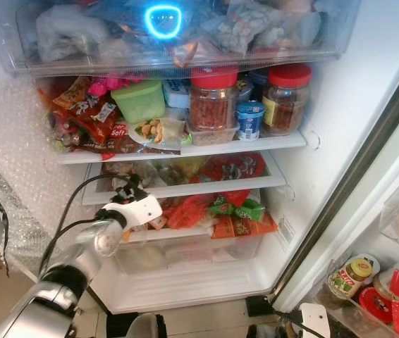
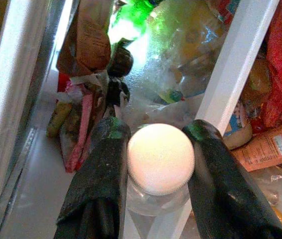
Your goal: Restocking fridge
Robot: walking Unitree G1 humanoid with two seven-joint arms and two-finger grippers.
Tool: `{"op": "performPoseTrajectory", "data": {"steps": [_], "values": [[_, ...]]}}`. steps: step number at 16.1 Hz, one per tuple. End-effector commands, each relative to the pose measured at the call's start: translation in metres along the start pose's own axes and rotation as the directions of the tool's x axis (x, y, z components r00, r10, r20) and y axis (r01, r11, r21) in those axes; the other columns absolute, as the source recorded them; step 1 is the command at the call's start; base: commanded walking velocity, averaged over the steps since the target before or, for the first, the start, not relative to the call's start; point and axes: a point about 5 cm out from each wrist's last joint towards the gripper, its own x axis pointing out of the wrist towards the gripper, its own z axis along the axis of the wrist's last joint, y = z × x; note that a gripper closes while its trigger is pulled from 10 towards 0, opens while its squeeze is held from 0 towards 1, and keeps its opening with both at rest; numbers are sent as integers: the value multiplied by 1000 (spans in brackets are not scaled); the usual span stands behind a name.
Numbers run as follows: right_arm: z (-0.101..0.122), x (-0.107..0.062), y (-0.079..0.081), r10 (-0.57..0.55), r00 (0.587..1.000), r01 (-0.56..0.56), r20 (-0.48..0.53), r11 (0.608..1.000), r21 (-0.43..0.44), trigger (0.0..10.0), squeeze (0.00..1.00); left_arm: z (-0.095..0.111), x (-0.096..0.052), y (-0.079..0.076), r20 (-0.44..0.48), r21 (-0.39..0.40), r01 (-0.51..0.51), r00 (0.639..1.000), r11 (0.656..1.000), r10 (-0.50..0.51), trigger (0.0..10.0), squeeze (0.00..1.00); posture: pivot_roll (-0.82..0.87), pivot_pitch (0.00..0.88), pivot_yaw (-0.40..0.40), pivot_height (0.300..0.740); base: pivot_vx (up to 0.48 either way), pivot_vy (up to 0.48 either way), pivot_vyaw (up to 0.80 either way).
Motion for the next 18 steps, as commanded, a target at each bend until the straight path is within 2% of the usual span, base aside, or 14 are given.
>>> {"op": "performPoseTrajectory", "data": {"steps": [1,3,5,6,12,18], "values": [[-27,-5,2,2,996,0,-91,1000,21,10000,0,3,5,5,15,38,-7,1000,999,6,10000,0,-85,0,17,625,0,0,0],[-30,-6,0,-2,995,4,-96,1000,23,10000,0,7,13,10,-3,40,-12,1000,999,12,10000,0,-94,13,17,625,0,0,0],[-31,-6,0,-2,995,5,-98,1000,23,10000,0,8,15,10,-6,42,-12,1000,999,12,10000,0,-94,15,17,625,0,0,0],[-34,-7,-1,-4,995,7,-103,1000,23,10000,0,11,19,14,-16,39,-25,1000,999,25,10000,1000,-99,26,13,625,0,0,0],[-36,-8,-3,-4,994,6,-113,1000,11,10000,0,14,23,20,-21,19,-55,998,998,55,10000,1000,-89,36,7,625,0,0,0],[-37,-8,-3,-3,993,2,-120,1000,-2,10000,0,5,20,21,-60,-1,-55,997,998,55,10000,1000,-83,35,4,625,0,0,0]]}}
